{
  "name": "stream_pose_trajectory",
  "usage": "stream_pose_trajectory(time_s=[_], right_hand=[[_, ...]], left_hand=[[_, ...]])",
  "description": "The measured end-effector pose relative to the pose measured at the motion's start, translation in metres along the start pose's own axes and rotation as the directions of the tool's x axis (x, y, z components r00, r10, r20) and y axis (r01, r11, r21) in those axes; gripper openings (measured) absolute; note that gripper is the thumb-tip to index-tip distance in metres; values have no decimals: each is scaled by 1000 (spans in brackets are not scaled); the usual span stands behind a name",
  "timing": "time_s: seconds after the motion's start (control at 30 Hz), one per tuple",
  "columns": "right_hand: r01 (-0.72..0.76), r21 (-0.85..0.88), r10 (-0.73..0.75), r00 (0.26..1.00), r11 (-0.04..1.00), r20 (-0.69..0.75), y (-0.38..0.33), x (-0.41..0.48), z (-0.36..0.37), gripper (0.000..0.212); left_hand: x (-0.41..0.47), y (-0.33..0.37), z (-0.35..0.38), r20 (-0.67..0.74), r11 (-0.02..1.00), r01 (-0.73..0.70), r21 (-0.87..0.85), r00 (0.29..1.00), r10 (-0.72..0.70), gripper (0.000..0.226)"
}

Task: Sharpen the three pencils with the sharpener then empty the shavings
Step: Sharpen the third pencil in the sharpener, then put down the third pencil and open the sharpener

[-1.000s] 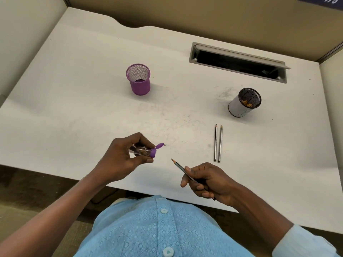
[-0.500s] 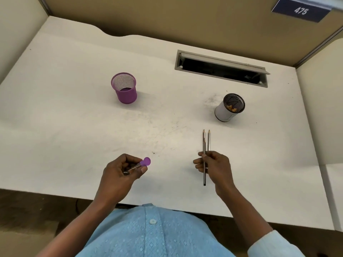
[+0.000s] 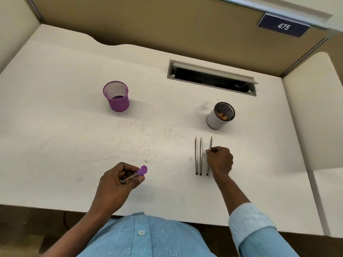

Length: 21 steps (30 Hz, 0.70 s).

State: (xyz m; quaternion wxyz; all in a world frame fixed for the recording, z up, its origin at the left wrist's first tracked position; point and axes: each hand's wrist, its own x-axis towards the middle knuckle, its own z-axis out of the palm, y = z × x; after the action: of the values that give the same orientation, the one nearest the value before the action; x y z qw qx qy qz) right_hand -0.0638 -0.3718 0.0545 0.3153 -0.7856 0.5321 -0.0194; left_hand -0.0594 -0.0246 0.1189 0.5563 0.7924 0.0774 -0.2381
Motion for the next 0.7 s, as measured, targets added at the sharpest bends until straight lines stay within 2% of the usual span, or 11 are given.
stream_pose_trajectory(time_s=[0.3,0.7], right_hand=[[27,-44,-27,1000,999,-10,-2,3,14,15],[10,15,-10,999,1000,-32,8,4,15,19]], left_hand=[[2,0,2,-5,1000,10,13,1000,-10,20],[12,5,6,3,1000,-2,-20,1000,2,21]])
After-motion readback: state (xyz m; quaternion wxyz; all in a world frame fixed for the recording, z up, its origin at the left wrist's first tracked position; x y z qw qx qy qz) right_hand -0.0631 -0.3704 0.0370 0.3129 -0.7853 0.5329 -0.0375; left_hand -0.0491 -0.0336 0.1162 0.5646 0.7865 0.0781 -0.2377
